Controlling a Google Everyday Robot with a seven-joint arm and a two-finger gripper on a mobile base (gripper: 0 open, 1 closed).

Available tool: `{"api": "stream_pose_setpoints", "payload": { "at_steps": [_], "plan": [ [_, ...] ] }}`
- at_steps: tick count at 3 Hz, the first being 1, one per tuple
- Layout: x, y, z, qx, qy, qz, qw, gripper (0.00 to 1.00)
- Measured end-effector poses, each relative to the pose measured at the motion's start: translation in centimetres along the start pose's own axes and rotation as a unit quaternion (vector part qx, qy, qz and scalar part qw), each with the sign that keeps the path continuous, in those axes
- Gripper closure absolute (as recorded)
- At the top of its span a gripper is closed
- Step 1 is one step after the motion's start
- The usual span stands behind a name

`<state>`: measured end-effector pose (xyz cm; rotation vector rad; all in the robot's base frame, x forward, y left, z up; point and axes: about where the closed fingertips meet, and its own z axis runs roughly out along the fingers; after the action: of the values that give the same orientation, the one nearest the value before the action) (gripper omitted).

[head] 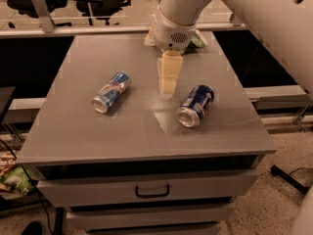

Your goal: Pick redbull can

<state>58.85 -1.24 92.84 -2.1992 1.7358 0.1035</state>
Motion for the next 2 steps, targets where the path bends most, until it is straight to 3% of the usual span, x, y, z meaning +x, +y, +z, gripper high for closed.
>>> {"api": "stream_pose_setpoints", "payload": {
  "at_steps": [2],
  "plan": [
    [-3.9, -2.3, 4.2, -0.036, 0.008, -0.08, 0.9961, 0.0]
  ]
}}
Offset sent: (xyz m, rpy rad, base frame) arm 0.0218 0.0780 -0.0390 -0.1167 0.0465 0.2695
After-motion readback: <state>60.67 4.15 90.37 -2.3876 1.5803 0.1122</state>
